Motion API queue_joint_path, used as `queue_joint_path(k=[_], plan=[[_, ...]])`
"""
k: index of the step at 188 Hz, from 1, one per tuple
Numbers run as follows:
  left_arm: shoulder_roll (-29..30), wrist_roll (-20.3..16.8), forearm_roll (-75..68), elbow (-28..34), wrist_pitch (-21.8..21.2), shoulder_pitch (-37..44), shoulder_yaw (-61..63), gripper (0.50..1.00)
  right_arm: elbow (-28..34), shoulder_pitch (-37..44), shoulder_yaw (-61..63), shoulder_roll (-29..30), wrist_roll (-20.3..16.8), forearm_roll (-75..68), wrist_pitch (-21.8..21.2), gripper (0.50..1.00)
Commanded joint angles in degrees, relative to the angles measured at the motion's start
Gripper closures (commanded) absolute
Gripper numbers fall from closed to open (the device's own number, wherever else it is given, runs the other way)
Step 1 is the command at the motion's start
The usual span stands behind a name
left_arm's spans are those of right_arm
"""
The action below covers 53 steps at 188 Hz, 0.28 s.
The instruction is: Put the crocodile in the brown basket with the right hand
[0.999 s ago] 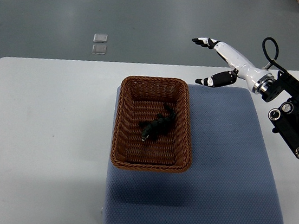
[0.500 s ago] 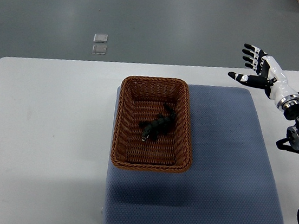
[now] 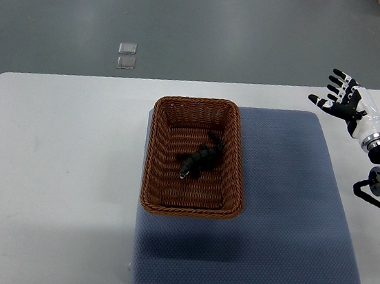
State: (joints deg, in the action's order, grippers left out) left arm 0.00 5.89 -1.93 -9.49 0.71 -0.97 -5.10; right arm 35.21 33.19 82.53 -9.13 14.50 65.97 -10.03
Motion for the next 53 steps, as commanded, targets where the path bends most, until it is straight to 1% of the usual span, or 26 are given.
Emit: queue_joint_path(k=[1, 22, 53], plan=[[0.0, 0.0, 0.0, 0.0, 0.0, 0.0, 0.0, 0.500, 0.0, 0.0, -0.1, -0.1, 0.1, -3.2, -0.1, 0.568], [0.0, 0.0, 0.0, 0.0, 0.0, 0.0, 0.0, 0.500, 0.0, 0.1, -0.2, -0.2, 0.1, -5.8, -0.2, 0.568], [0.0, 0.0, 0.0, 0.0, 0.0, 0.0, 0.0, 0.500, 0.0, 0.0, -1.9, -0.3, 0.8, -5.9, -0.1, 0.568]])
